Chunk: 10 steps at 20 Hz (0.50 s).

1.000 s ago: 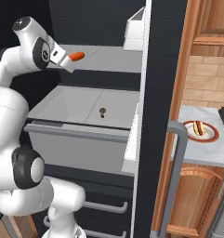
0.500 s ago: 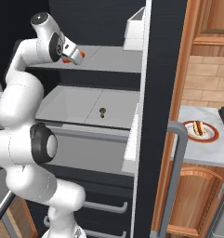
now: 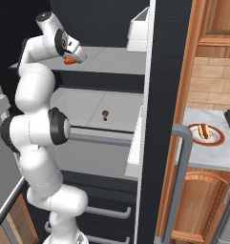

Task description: Place the cold items (carrot and mushroom) from the fridge in one tupperware on the dining counter. Place the warm items (kebab skewer and hot dog) in the stove area in another tupperware.

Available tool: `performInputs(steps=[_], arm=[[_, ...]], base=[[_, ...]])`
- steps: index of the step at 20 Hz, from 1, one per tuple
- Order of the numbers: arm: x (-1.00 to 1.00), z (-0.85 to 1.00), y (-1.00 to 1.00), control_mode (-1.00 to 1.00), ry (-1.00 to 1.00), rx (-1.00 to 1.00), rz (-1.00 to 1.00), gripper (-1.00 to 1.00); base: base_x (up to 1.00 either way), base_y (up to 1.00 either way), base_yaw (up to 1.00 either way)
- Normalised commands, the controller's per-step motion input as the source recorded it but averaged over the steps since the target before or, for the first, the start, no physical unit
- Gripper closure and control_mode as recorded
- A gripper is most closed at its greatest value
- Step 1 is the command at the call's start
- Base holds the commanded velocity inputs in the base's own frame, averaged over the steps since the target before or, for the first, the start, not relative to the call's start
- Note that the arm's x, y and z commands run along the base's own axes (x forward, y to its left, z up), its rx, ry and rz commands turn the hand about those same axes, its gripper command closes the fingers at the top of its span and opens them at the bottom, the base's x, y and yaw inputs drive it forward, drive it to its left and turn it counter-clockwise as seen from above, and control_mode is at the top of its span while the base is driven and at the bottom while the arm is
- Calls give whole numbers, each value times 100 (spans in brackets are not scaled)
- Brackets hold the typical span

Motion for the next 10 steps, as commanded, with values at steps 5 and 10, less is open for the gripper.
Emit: performInputs(steps=[5, 10], arm=[[69, 0, 6, -100, 15, -6, 0, -100], [56, 0, 1, -100, 12, -4, 0, -100]], base=[[0, 0, 0], [0, 0, 0]])
